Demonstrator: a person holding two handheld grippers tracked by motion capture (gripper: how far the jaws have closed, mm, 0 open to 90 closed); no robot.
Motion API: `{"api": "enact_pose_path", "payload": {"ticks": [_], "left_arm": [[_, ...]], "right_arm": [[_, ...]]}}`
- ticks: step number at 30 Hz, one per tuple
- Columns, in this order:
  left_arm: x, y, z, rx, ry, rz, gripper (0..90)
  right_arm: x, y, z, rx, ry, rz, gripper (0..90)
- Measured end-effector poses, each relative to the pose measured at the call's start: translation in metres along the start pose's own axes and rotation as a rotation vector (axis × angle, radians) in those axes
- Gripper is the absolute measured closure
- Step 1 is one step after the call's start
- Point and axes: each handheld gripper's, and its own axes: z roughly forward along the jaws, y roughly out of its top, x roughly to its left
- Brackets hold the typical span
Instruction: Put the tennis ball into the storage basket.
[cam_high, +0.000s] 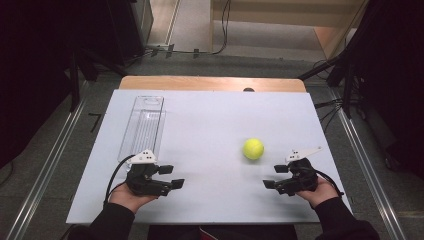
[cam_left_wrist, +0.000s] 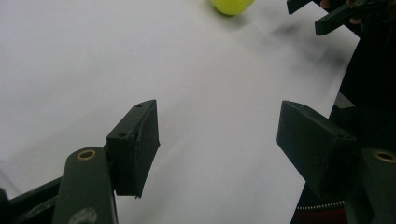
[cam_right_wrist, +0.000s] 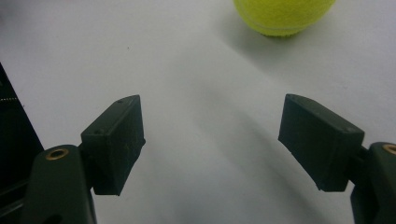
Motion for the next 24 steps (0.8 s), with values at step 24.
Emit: {"api": "enact_pose_path", "payload": {"ticks": [24], "left_arm": [[-0.006, 0.055, 0.035, 0.063, -0.012, 0.057, 19.1]], "right_arm": [[-0.001, 0.001, 0.001, -0.005, 0.002, -0.002, 20.4]]}}
